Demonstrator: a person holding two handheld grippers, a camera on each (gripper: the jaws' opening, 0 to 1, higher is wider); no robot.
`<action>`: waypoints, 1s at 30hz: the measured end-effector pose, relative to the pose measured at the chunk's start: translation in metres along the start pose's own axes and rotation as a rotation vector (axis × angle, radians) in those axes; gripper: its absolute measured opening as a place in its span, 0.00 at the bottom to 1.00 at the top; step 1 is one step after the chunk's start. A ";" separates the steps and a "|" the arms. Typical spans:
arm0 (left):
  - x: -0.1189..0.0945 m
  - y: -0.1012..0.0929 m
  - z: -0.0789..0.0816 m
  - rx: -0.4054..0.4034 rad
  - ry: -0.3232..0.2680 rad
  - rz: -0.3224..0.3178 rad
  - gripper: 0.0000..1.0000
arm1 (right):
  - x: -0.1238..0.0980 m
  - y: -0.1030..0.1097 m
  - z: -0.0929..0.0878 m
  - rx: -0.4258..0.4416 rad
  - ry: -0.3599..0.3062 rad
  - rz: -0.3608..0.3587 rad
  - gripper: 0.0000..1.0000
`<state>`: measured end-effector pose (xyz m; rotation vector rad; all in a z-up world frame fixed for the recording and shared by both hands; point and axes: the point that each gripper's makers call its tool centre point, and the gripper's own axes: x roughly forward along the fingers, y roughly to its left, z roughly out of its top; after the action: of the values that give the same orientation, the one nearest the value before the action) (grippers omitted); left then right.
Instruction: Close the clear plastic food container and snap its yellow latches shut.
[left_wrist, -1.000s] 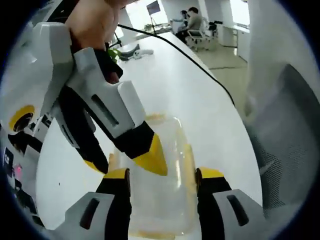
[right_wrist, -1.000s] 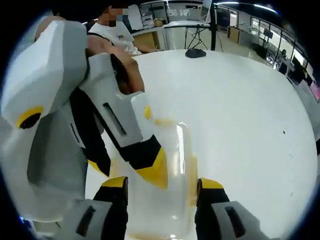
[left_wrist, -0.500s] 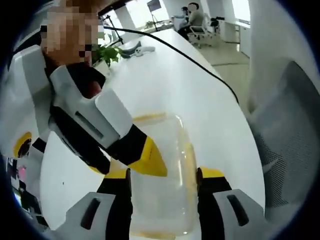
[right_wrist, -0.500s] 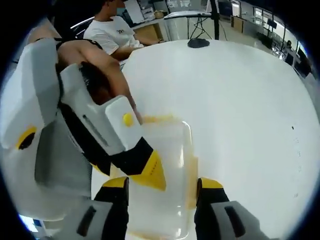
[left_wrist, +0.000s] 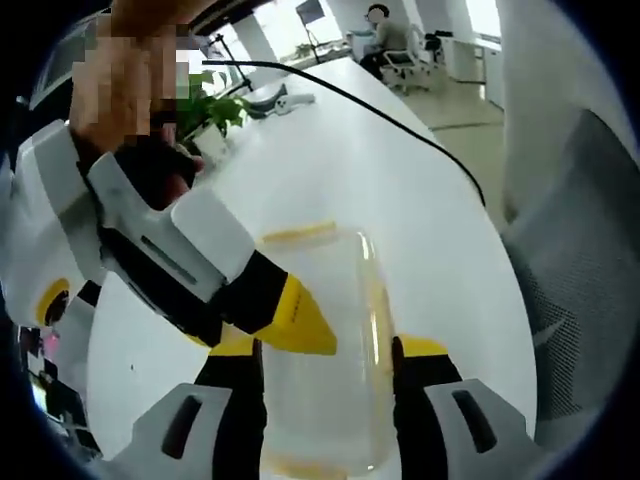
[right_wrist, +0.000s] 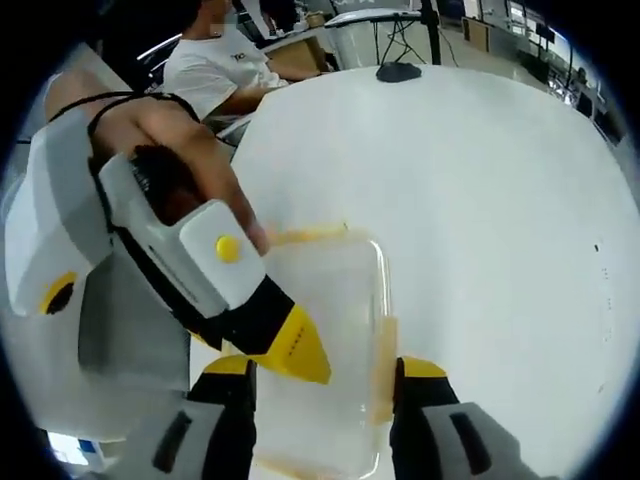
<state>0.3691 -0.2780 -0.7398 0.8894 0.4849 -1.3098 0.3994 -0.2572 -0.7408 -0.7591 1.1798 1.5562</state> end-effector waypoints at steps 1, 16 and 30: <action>0.000 0.000 0.001 0.007 0.005 -0.004 0.47 | 0.000 0.000 -0.001 -0.001 -0.005 -0.002 0.52; -0.001 0.003 0.004 0.003 -0.002 -0.030 0.49 | -0.003 -0.001 -0.002 -0.002 -0.094 -0.039 0.53; -0.011 0.010 0.001 -0.149 -0.032 -0.065 0.51 | -0.013 0.009 -0.004 -0.027 -0.251 -0.179 0.59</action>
<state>0.3757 -0.2720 -0.7278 0.7332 0.5830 -1.3271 0.3943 -0.2656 -0.7280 -0.6471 0.8849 1.4716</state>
